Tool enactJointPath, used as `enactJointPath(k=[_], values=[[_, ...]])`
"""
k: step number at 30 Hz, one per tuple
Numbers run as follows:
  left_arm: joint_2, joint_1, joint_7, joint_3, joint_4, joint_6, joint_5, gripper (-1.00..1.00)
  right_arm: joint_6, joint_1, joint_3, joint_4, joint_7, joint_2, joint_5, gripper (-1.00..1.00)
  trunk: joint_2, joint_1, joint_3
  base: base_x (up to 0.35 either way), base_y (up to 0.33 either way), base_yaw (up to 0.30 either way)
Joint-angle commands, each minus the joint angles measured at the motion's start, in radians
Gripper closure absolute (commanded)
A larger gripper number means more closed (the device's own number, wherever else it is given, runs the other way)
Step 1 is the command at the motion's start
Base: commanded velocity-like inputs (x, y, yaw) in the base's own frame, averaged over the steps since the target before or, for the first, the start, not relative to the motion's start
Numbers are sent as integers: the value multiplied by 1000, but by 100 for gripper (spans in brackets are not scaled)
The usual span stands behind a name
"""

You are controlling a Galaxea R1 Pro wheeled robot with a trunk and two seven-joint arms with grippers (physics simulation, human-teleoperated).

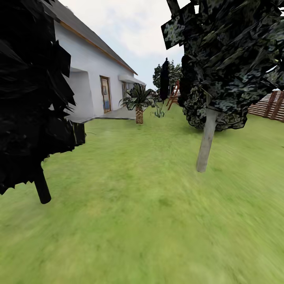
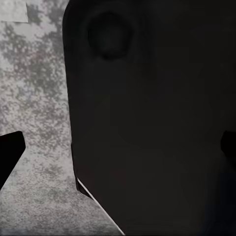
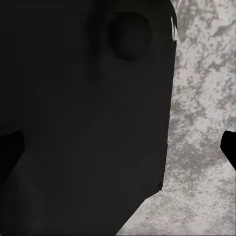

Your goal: Pick up the pesticide atomizer in the garden and spray insectifuge to fully cover both potted plants in the garden.

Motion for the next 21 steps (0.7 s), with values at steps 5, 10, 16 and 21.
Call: enactJointPath(k=[5, 10, 16, 21], values=[[-14, 2, -2, -2, -8, 5, 0, -100, -2, -5, 5, -3, -2, 0, 2, -100, 0, 0, 0, 0, 0, 0], [-18, 2, -2, -2, -22, -3, 0, -100, -2, -5, 3, -3, -2, -2, -2, -100, 0, 0, 0, 0, 0, 0], [-25, 2, -2, -3, -56, -19, 0, -100, -2, -5, 2, -3, -2, -3, -4, -100, 0, 0, 0, -75, -31, 0], [-32, 2, -2, -4, -68, -21, 0, -100, -2, -5, 3, -3, 1, 0, -1, -100, 0, 0, 0, -229, -142, 0]])
